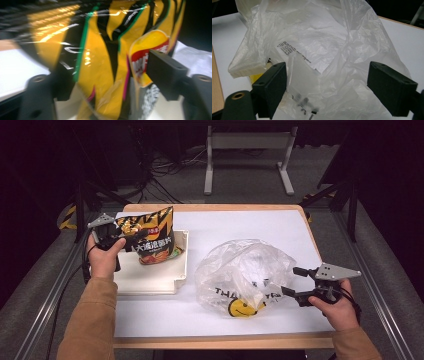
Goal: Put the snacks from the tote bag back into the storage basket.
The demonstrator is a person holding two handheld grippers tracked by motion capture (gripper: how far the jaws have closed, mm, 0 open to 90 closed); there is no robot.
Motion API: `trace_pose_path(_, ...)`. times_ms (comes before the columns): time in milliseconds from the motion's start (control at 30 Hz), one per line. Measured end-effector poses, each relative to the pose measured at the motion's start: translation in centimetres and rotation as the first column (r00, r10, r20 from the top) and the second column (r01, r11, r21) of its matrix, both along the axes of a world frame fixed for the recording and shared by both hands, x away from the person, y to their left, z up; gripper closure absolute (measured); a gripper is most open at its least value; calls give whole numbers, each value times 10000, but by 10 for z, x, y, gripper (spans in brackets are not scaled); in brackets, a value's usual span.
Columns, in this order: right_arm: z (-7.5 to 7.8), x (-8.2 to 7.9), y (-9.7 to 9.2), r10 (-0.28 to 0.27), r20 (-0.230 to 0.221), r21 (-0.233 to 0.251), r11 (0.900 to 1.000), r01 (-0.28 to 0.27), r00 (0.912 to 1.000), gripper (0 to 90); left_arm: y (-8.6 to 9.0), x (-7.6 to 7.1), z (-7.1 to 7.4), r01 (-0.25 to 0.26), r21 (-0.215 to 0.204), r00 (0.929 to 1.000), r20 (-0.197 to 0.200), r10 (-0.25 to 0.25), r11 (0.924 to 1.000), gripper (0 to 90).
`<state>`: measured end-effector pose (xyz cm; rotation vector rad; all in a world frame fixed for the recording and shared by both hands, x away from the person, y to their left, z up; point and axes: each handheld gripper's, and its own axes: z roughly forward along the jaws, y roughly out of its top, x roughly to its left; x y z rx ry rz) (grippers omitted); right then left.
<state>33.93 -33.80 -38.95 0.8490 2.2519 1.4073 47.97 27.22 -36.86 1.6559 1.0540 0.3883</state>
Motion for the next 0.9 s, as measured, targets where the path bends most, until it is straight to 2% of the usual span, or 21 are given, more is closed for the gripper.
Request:
trace_pose_path(100,-1,0,0,17,-5,-42,10000,-17,10000,170,4,0,-1,-441,323,9990,22,440,9985,209)
trace_pose_path(367,-1,0,2,52,-39,-42,10000,-52,10000,168,5,-2,-1,-848,495,9962,234,838,9952,171)
trace_pose_path(400,-1,0,2,63,-33,-26,10000,-63,10000,168,5,-3,0,-970,565,9948,353,951,9937,171)
trace_pose_path(533,-1,0,1,74,-21,-17,10000,-74,10000,167,6,-7,3,-771,443,9959,504,748,9960,123)
trace_pose_path(700,1,1,1,90,38,29,10000,-90,10000,167,10,-17,9,-928,464,9937,680,895,9946,75)
trace_pose_path(833,3,3,2,130,97,20,9999,-130,9999,167,14,-27,16,-1049,441,9906,924,1005,9935,65)
trace_pose_path(900,5,6,3,158,168,39,9999,-159,9997,166,15,-37,23,-940,435,9895,1144,885,9946,64)
